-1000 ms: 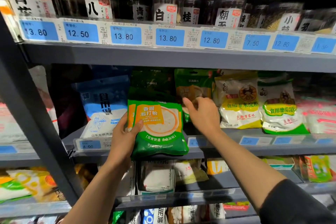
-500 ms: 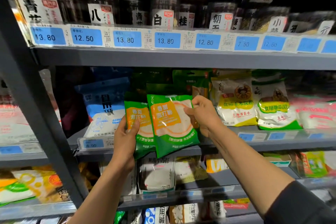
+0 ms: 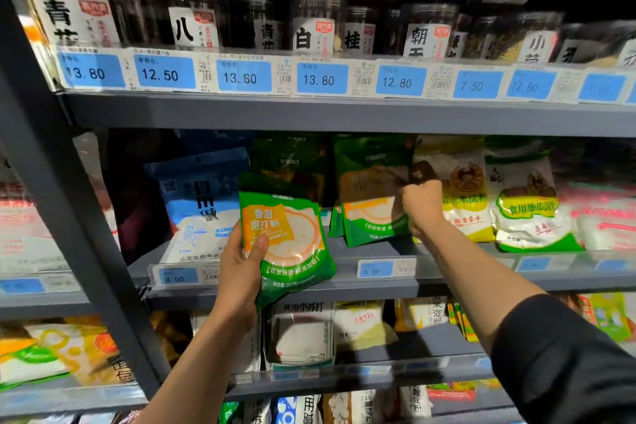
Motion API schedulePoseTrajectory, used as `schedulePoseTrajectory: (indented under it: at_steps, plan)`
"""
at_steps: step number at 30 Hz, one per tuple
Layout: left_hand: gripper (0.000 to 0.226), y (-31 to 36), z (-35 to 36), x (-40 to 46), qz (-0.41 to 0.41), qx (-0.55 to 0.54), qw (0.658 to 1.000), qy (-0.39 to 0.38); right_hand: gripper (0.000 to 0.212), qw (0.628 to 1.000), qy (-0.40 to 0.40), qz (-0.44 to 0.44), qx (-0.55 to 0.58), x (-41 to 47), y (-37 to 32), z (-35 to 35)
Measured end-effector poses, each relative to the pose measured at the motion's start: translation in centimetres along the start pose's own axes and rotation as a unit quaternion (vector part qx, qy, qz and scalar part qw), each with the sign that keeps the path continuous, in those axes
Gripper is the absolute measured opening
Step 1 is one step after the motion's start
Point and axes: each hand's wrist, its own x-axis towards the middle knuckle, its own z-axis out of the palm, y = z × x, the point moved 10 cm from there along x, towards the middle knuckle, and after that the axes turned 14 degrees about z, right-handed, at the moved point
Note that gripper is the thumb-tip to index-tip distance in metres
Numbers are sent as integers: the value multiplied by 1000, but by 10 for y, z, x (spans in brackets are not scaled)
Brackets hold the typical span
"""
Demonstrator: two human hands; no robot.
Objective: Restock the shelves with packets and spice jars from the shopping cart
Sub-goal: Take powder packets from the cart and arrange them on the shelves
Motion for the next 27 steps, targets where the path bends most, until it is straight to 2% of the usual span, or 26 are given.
schedulePoseTrajectory:
  at_steps: [4, 6, 10, 12, 15, 16, 17, 18, 19, 20, 21, 22, 24, 27]
  plan:
    - [25, 2, 0, 1, 18, 17, 1000, -10, 12, 998, 5, 24, -49, 11, 31, 19]
    - [27, 2, 0, 1, 23, 19, 999, -17, 3, 991, 39, 19, -123, 13, 30, 19]
    - [30, 3, 0, 0, 34, 19, 999, -16, 22, 969, 90, -5, -230, 3, 19, 10]
    - [28, 3, -1, -3, 29, 7, 1000, -10, 34, 968, 97, -17, -232, -1, 18, 2]
    - [28, 2, -2, -7, 12, -35, 999, -3, 30, 973, 116, -87, -181, -26, 2, -13]
    - [29, 3, 1, -9, 6, -59, 998, -7, 26, 980, 78, -109, -149, -40, -3, -11]
    - [29, 5, 7, -10, 0, -85, 996, -18, 27, 987, -7, -110, -120, -52, -4, 0]
    - [30, 9, 16, -11, -2, -108, 994, -34, 34, 984, -130, -80, -90, -68, 0, 18]
    - [31, 14, 27, -13, 0, -125, 991, -53, 41, 962, -266, -21, -59, -90, 9, 40]
    - [33, 18, 39, -14, 2, -136, 988, -75, 42, 929, -368, 31, -37, -114, 17, 54]
    - [36, 21, 50, -16, 2, -145, 985, -96, 35, 906, -418, 58, -21, -129, 21, 60]
    - [38, 23, 63, -19, 0, -147, 982, -117, 30, 904, -423, 63, -2, -130, 24, 61]
    - [33, 17, 79, -23, -11, -124, 982, -139, 42, 935, -354, 18, -2, -118, 22, 48]
    - [25, 2, 99, -25, -36, -69, 986, -147, 59, 959, -236, -99, -117, -102, 12, 20]
